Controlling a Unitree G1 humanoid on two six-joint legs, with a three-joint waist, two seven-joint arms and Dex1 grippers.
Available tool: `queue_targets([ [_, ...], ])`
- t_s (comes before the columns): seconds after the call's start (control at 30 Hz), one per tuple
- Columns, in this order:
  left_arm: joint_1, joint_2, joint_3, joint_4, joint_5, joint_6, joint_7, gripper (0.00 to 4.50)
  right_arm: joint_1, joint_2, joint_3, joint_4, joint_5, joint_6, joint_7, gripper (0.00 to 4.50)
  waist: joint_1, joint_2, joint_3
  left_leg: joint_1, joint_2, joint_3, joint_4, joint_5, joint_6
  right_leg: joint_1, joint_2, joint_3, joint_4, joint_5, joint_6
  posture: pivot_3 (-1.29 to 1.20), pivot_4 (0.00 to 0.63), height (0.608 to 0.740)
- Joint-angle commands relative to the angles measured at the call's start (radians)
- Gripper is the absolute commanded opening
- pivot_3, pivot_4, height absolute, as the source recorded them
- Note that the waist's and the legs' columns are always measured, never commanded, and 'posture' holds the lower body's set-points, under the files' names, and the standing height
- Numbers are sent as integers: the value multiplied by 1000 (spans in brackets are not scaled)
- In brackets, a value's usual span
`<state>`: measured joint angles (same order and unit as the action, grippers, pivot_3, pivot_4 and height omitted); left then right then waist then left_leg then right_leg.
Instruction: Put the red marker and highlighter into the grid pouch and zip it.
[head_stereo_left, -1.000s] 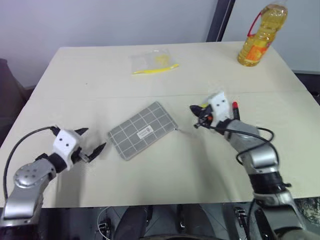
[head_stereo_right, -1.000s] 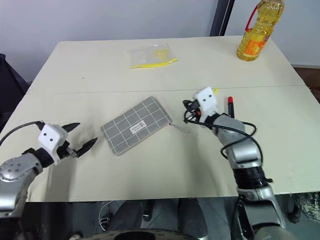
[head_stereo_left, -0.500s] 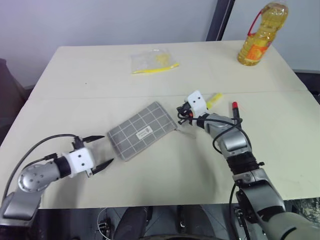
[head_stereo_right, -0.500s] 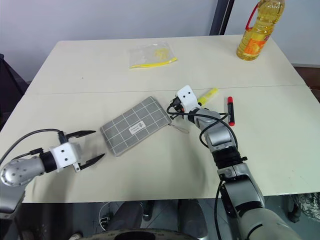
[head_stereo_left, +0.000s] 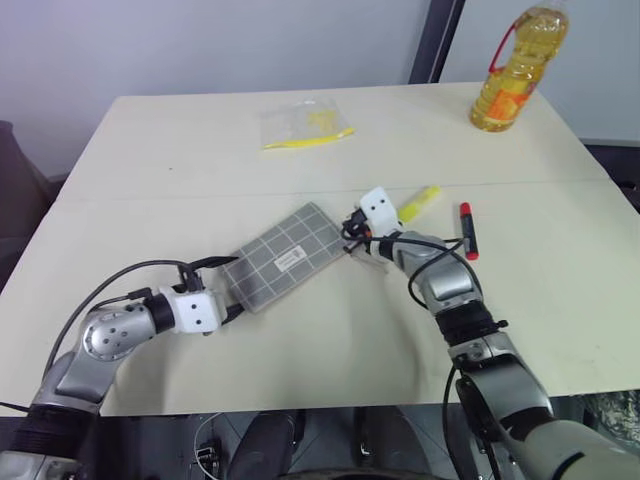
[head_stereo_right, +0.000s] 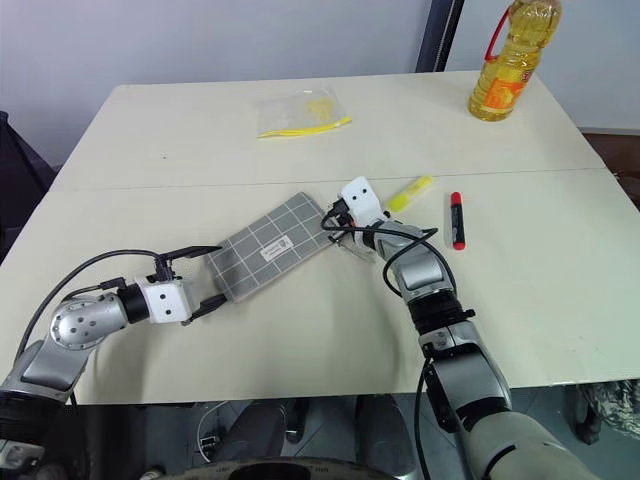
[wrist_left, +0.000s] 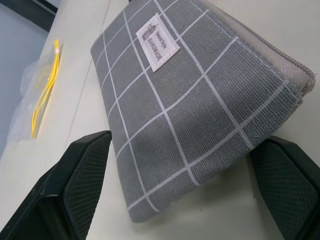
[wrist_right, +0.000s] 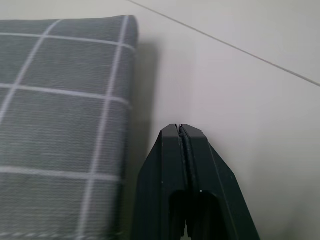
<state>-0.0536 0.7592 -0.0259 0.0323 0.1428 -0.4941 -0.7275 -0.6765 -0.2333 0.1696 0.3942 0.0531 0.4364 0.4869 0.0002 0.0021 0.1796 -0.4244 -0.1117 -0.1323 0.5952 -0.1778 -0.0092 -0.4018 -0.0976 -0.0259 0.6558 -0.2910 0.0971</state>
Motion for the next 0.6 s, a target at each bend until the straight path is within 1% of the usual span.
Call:
queue_targets([
  [0.03,-5,-6,-39,14,1,-13,-12,4500,0,15,35,-50,-6,-11,43,54,-5,0,0,0,0,0,0,0,0,0,0,0,0,0,0,0,150,740],
  [0.13,-17,-10,-45,21,0,-25,-12,4500,16,21,54,-79,-9,-7,68,54,-12,0,0,0,0,0,0,0,0,0,0,0,0,0,0,0,150,740],
  [0.43,-36,-12,-55,42,-27,-53,-19,4500,43,17,48,-111,-17,8,68,54,-14,0,0,0,0,0,0,0,-1,-1,0,0,2,0,0,0,150,740],
  [0.47,-37,-10,-56,44,-37,-63,-25,4237,44,15,47,-111,-18,9,67,14,-14,0,0,0,0,0,0,0,-1,-1,0,0,2,0,0,0,150,740],
  [0.53,-36,-8,-53,47,-67,-71,-39,3567,44,13,43,-111,-19,8,64,0,-15,0,0,0,0,0,0,0,-1,-1,0,0,2,0,0,0,150,740],
  [0.6,-35,-6,-51,50,-83,-72,-50,2619,43,10,36,-111,-20,6,59,0,-15,0,0,0,0,0,0,0,-1,-1,0,0,3,0,0,0,150,740],
])
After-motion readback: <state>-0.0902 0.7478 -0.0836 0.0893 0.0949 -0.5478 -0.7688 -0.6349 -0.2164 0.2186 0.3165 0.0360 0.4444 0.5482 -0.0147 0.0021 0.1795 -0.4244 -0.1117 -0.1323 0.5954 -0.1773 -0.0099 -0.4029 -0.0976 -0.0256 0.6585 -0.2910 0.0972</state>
